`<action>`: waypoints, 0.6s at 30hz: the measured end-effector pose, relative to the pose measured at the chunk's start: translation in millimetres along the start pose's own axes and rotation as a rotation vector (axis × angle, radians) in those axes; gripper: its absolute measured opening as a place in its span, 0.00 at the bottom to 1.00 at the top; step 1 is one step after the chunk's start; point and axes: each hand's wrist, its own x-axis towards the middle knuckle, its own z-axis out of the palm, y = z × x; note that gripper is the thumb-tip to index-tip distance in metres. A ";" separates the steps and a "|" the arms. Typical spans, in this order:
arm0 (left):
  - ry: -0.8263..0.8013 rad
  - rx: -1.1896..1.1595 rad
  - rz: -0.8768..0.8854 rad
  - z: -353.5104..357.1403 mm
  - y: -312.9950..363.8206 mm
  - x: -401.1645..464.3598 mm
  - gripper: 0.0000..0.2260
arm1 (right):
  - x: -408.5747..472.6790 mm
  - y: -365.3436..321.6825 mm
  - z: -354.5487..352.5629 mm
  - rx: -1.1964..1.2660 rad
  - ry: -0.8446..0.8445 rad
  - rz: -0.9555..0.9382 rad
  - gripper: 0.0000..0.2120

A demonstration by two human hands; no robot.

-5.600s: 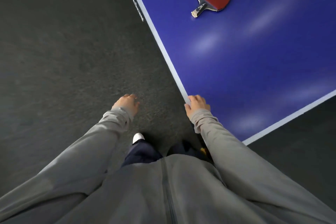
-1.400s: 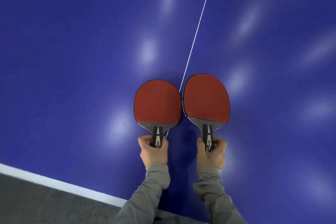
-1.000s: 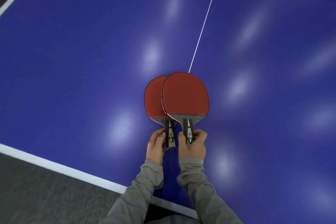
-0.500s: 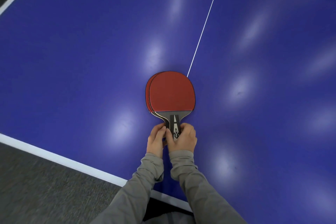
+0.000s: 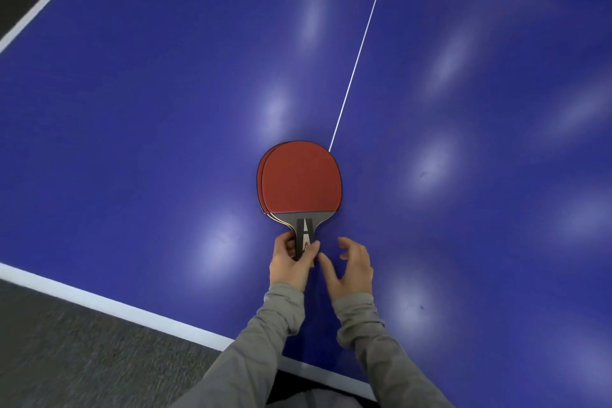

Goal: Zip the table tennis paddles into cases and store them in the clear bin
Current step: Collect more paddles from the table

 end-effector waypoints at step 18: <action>0.367 0.332 0.087 -16.1 10.9 5.1 0.16 | -22.7 39.4 -32.7 -0.155 0.007 0.115 0.21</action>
